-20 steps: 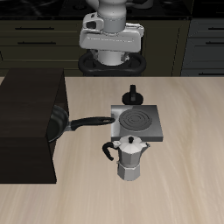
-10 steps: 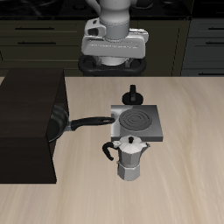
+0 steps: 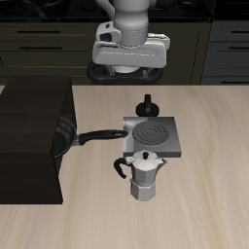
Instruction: Place the moka pot on the stove
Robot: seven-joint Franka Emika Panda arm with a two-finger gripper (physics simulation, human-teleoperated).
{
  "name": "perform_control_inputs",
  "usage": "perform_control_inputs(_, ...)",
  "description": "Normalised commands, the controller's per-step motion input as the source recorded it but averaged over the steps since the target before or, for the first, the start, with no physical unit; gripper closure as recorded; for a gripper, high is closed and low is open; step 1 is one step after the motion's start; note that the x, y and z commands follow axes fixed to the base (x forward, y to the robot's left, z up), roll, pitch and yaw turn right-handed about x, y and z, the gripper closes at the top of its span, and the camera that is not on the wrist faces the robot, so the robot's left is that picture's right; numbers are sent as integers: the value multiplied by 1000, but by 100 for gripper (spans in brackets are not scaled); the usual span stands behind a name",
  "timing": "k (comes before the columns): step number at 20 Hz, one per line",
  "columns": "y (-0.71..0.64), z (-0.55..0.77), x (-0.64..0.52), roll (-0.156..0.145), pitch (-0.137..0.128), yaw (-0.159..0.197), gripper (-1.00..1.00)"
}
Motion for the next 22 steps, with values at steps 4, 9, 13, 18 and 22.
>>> perform_control_inputs(4,89,49,244,-2,-7,1,-100)
perform_control_inputs(9,109,18,209,25,11,4,-100)
perform_control_inputs(13,141,2,232,28,25,8,-100)
perform_control_inputs(18,130,-1,218,9,-12,23,-100)
perform_control_inputs(22,6,-26,268,-34,12,-3,-100)
